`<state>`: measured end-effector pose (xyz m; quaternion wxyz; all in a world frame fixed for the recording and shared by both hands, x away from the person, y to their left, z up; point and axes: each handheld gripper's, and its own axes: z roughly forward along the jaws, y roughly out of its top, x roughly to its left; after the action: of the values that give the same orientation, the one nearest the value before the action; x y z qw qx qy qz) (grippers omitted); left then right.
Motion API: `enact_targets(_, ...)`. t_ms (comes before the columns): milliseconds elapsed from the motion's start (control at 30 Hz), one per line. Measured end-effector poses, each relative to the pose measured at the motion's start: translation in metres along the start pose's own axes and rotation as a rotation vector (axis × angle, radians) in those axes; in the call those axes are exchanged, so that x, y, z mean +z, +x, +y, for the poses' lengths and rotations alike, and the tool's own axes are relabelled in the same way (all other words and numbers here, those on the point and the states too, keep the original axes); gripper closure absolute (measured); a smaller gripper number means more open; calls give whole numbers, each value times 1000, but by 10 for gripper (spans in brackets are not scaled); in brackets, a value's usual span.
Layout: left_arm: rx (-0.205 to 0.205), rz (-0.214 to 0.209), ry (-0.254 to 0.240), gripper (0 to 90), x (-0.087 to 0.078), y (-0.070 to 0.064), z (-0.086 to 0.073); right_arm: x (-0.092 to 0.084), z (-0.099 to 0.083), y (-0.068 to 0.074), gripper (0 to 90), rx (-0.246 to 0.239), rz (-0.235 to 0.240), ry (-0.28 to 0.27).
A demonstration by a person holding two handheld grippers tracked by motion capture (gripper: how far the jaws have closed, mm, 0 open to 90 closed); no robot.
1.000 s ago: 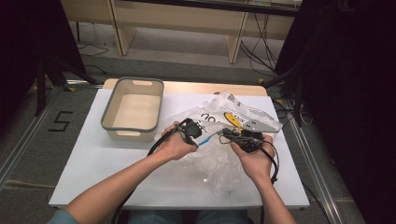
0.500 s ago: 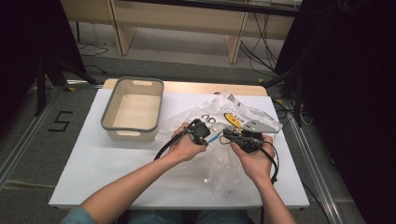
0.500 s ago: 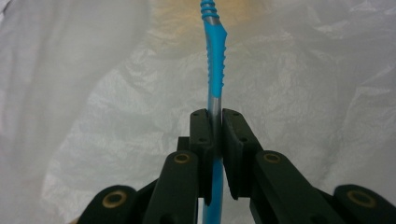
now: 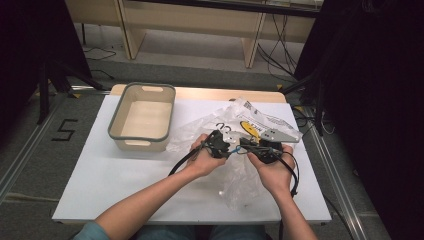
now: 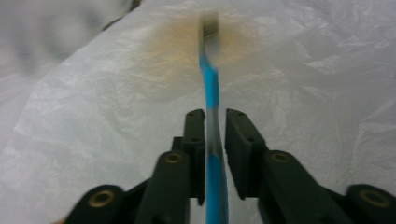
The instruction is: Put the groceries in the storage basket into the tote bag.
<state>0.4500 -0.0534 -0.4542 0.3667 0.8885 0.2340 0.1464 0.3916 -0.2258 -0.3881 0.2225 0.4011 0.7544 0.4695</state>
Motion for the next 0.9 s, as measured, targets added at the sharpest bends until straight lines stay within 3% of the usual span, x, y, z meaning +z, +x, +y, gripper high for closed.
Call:
enact_targets(200,1,19,-16,576,-11,0,-11,-2,-2,-2,900,5,-1,10)
enact_targets(300,-1,15,-37,494,-26,0,-19,-3,-5,-3,900,6,-2,21)
enact_targets(500,-8,2,-77,433,-59,-6,-44,-5,-13,-3,900,-4,0,66)
enact_targets(700,-8,25,-88,389,-90,-11,-72,-2,-30,-1,900,-11,29,154)
enact_targets(900,-66,83,-88,379,-109,0,-93,8,-47,2,900,-14,79,265)
